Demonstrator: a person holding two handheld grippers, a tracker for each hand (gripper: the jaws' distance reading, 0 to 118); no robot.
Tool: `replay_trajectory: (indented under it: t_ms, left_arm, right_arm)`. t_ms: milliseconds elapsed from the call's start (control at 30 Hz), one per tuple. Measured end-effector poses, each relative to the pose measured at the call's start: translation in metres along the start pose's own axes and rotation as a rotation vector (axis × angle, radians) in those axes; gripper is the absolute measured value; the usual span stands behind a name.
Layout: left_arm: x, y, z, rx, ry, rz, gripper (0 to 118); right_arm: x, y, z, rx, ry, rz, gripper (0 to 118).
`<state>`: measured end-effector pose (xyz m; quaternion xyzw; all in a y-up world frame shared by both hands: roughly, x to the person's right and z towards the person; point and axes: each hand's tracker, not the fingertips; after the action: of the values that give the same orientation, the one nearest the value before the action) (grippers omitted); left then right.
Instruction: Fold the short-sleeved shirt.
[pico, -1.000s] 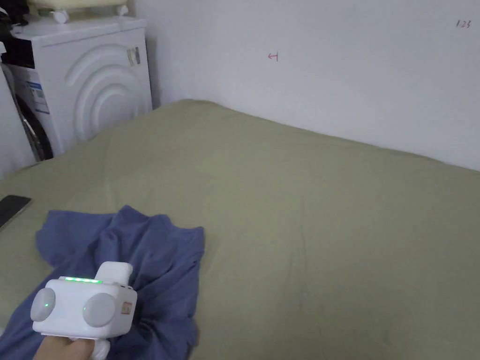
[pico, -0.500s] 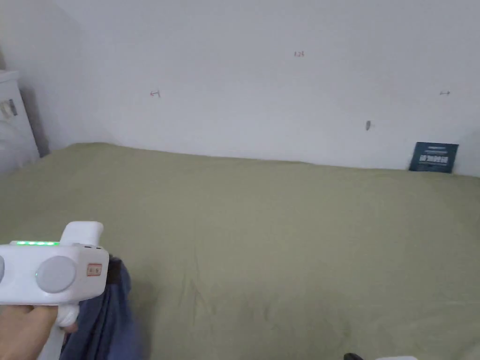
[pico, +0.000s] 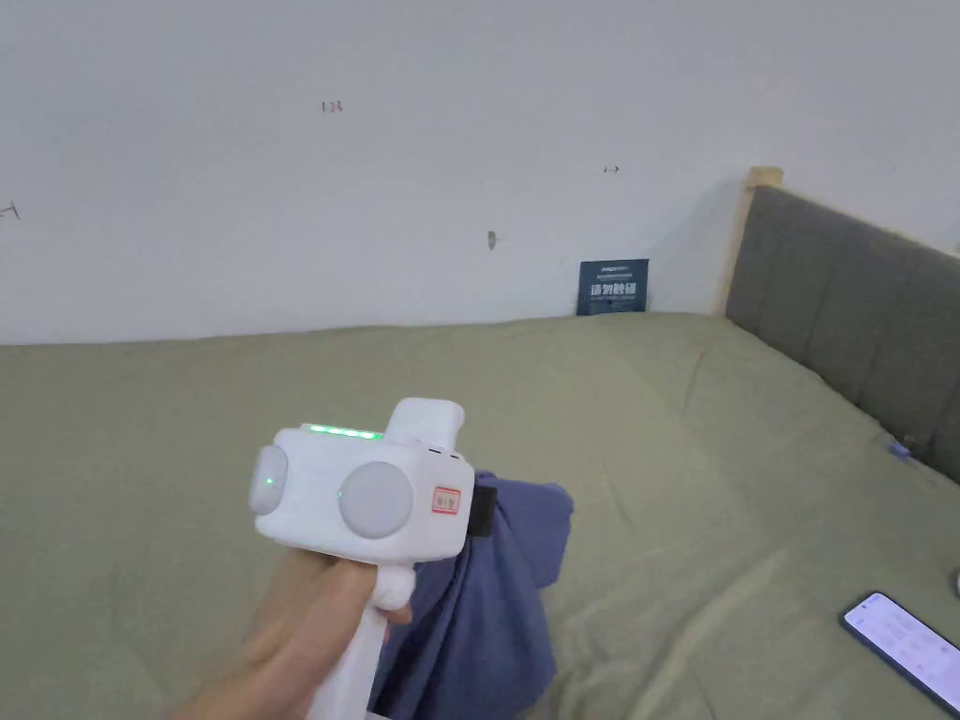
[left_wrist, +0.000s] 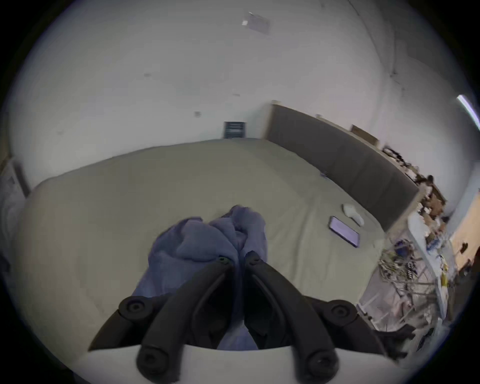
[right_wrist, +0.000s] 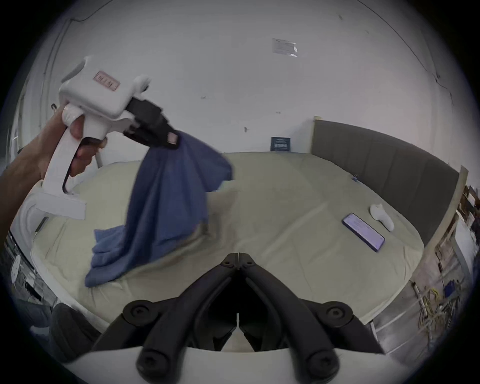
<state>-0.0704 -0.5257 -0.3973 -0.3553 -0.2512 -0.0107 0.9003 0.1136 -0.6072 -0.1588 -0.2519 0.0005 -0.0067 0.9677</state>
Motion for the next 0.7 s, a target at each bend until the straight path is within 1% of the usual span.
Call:
replay_trajectory:
  t_ms: [67,100,167,233,267,300,333,367,400,467,533,633,667,700]
  left_arm:
    - [0.011,-0.015,-0.034,-0.05,0.006,-0.02,7]
    - [0.011,-0.025,-0.053,-0.1,-0.01,-0.001,7]
    - [0.009,-0.048,-0.084,-0.172,-0.006,0.034,7]
    - [0.006,-0.067,-0.107,-0.218,0.025,0.029,7]
    - [0.003,-0.076,-0.116,-0.234,0.037,0.029,11]
    - [-0.001,-0.083,-0.122,-0.226,0.046,0.033,21]
    - [-0.004,-0.088,-0.122,-0.217,0.039,0.036,50]
    - [-0.008,-0.091,-0.119,-0.212,0.039,0.045,95]
    - [-0.011,-0.094,-0.117,-0.209,0.053,0.052,108]
    - [-0.015,-0.098,-0.093,-0.111,0.111,0.044,108]
    - [-0.02,-0.101,-0.061,-0.072,0.141,0.063,107]
    - [-0.027,-0.117,0.015,0.067,0.217,0.104,103]
    - [-0.029,-0.127,0.049,0.127,0.262,0.12,91]
    - [-0.03,-0.136,0.079,0.192,0.311,0.134,84]
  right_arm:
    - [0.005,-0.005,-0.006,-0.027,-0.011,-0.02,0]
    - [0.007,-0.007,-0.01,-0.042,-0.008,-0.029,0]
    - [0.009,-0.013,-0.016,-0.062,-0.007,-0.029,0]
    - [0.01,-0.017,-0.023,-0.083,-0.011,-0.024,0]
    - [0.01,-0.019,-0.027,-0.095,-0.01,-0.026,0]
    - [0.011,-0.02,-0.03,-0.103,-0.006,-0.03,0]
    - [0.011,-0.019,-0.032,-0.108,-0.006,-0.031,0]
    - [0.011,-0.019,-0.034,-0.111,-0.004,-0.031,0]
    - [0.01,-0.018,-0.036,-0.11,-0.003,-0.029,0]
    - [0.009,-0.014,-0.037,-0.105,0.0,-0.02,0]
    - [0.006,-0.01,-0.035,-0.085,0.005,-0.015,0]
    - [-0.002,-0.001,-0.031,-0.023,0.009,0.007,0]
    - [-0.006,0.002,-0.03,-0.009,0.009,0.021,0]
    - [-0.009,0.005,-0.027,0.011,0.016,0.026,0]
